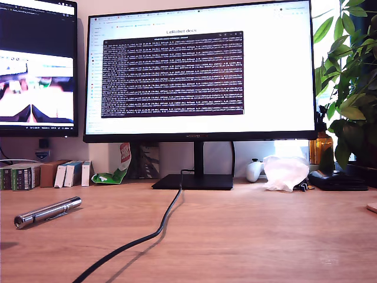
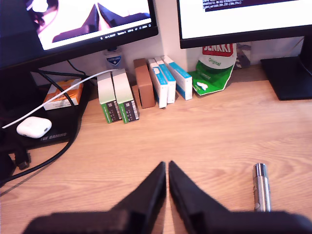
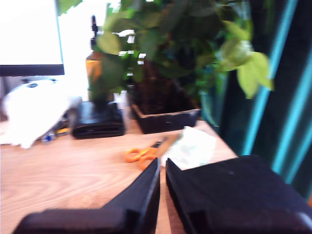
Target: Pick the metallic laser pointer with your right arm, pass it to your left arm, then place it down to the left side of the table
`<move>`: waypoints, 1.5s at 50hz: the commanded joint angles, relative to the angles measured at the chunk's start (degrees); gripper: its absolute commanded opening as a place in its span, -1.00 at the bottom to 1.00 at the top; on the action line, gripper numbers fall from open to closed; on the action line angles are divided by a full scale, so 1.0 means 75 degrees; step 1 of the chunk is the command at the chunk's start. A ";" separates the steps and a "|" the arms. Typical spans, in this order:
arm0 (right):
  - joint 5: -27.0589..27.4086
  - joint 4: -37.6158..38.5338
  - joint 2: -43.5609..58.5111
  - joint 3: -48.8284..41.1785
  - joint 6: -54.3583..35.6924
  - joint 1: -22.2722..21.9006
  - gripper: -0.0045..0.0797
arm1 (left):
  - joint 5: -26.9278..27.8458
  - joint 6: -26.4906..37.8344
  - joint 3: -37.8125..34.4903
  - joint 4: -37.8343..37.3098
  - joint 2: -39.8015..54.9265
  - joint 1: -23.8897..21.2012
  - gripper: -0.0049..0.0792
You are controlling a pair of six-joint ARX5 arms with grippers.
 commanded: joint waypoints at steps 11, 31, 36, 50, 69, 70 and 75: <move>0.0020 -0.0146 -0.0460 -0.0169 -0.0012 0.0000 -0.89 | -0.0047 0.0035 -0.0621 0.0656 -0.0026 -0.0009 -0.94; -0.1676 -0.1107 -0.0836 -0.0245 0.0224 0.0003 -0.89 | -0.0047 -0.0356 -0.1667 0.0968 -0.0720 -0.0009 -0.94; -0.1851 -0.1416 -0.1000 -0.0245 0.0259 0.0009 -0.89 | -0.0047 -0.0458 -0.1856 0.0863 -0.0968 -0.0009 -0.94; -0.2122 -0.2171 -0.1728 -0.0245 0.0417 0.0017 -0.89 | -0.0050 -0.0691 -0.1856 -0.0198 -0.1515 -0.0009 -0.94; -0.2454 -0.2174 -0.1384 -0.0239 0.0408 0.0026 -0.89 | -0.0050 -0.1626 -0.1856 -0.1233 -0.1585 -0.0009 -0.94; -0.2454 -0.2174 -0.1384 -0.0239 0.0408 0.0020 -0.89 | -0.0052 -0.1623 -0.1856 -0.1341 -0.1585 -0.0009 -0.94; -0.2454 -0.2171 -0.1384 -0.0239 0.0408 0.0020 -0.89 | -0.0079 -0.1626 -0.1853 -0.1335 -0.1580 0.0000 -0.94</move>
